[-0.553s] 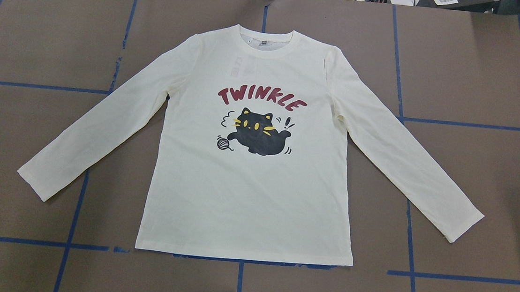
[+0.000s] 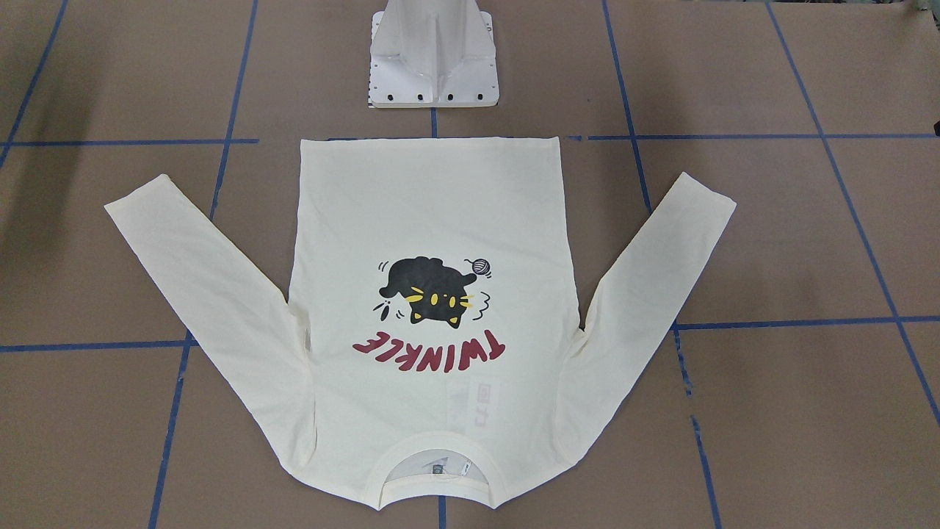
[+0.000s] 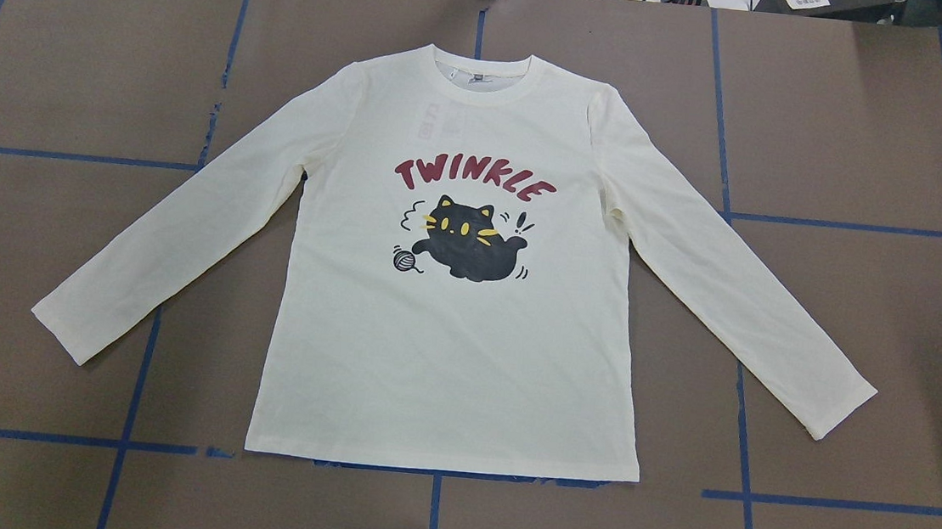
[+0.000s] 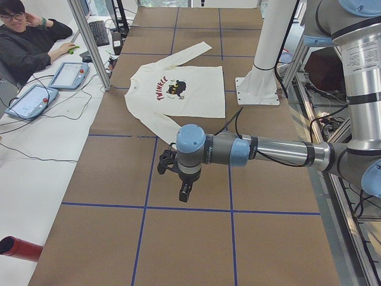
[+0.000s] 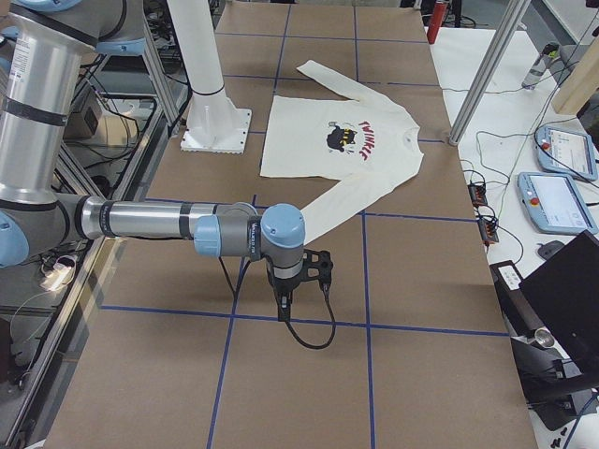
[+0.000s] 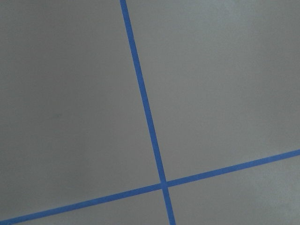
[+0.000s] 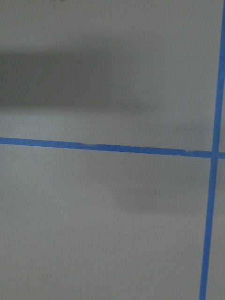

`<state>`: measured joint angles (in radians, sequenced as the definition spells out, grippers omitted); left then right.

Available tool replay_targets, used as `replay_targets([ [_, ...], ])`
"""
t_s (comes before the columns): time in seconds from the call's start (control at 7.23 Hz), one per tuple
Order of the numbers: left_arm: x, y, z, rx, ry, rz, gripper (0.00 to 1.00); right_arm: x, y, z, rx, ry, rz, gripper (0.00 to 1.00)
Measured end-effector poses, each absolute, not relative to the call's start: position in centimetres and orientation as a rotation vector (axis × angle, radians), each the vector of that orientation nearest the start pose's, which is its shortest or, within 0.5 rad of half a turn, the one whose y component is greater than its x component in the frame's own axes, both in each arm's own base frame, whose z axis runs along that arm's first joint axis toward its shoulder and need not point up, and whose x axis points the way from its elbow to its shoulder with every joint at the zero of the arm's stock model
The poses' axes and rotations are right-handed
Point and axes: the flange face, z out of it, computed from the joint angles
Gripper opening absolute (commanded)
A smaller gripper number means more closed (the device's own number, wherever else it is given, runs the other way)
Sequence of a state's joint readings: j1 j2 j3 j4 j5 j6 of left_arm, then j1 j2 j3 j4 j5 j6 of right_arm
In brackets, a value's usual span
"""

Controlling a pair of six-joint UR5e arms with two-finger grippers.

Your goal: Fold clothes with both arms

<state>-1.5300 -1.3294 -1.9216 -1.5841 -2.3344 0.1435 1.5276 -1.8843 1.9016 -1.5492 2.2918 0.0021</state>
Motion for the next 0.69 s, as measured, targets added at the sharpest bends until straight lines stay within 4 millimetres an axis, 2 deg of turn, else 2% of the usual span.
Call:
replay_targets([
  [0.28,-4.6,-41.2,56.1,0.291,0.759,0.277,1.00,5.0,-39.6,59.7,0.134,-0.726,-0.094,1.00],
  [0.41,-4.6,-43.1,54.3,0.396,0.747,0.317,1.00,4.9,-41.1,58.0,0.210,-0.724,-0.122,1.00],
  [0.55,-4.6,-44.8,53.3,0.488,0.734,0.350,1.00,4.9,-41.9,57.2,0.259,-0.724,-0.140,1.00],
  [0.69,-4.6,-45.9,53.2,0.557,0.726,0.376,1.00,4.8,-42.1,57.1,0.280,-0.733,-0.149,1.00],
])
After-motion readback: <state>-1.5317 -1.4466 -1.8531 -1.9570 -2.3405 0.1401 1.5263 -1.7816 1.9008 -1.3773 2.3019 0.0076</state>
